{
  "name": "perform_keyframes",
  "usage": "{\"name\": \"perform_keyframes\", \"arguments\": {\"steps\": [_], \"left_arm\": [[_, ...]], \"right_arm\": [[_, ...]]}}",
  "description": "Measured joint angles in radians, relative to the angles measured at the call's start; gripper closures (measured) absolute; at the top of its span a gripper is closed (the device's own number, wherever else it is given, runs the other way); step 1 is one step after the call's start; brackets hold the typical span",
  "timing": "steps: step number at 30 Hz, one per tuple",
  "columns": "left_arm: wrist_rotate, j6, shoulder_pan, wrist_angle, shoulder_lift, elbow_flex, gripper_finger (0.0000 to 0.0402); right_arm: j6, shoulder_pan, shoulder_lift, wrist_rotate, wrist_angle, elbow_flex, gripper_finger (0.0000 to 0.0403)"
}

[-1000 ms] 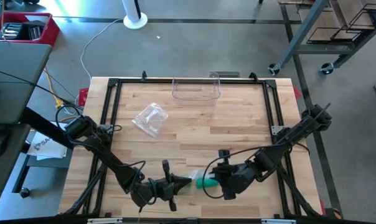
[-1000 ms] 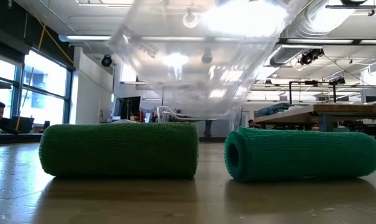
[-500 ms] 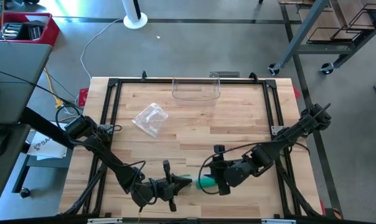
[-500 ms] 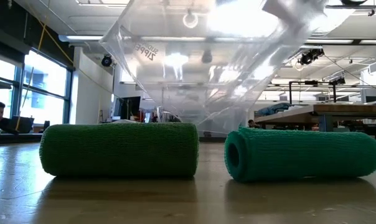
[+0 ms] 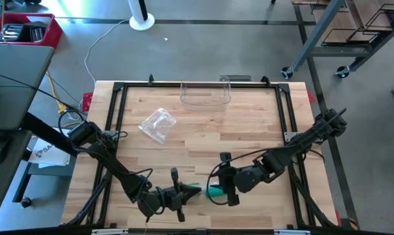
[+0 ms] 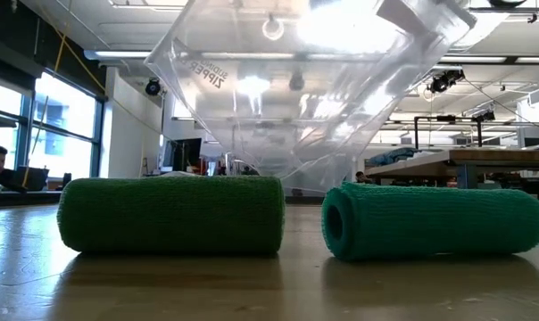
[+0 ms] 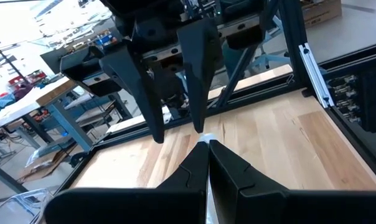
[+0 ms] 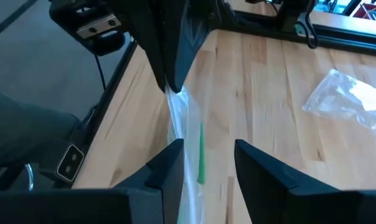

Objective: Roll bandage
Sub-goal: Open the right transparent zip bag

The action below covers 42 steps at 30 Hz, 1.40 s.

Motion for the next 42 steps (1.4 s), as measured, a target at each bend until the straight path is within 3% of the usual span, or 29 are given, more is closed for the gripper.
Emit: {"name": "perform_keyframes", "arguments": {"steps": [16,21,31,42], "left_arm": [[0.000,0.000,0.001,0.005,0.000,0.000,0.0401],[0.003,0.000,0.001,0.000,0.000,0.000,0.0401],[0.004,0.000,0.001,-0.003,0.000,0.000,0.0401],[0.007,0.000,0.001,-0.004,0.000,0.000,0.0401]], "right_arm": [[-0.037,-0.004,0.058,0.000,-0.010,-0.003,0.0269],[-0.100,0.006,0.039,-0.057,-0.011,0.026,0.0269],[-0.096,-0.013,0.045,0.012,-0.001,0.070,0.0269],[-0.114,-0.018,0.099,-0.044,-0.013,0.069,0.0269]]}}
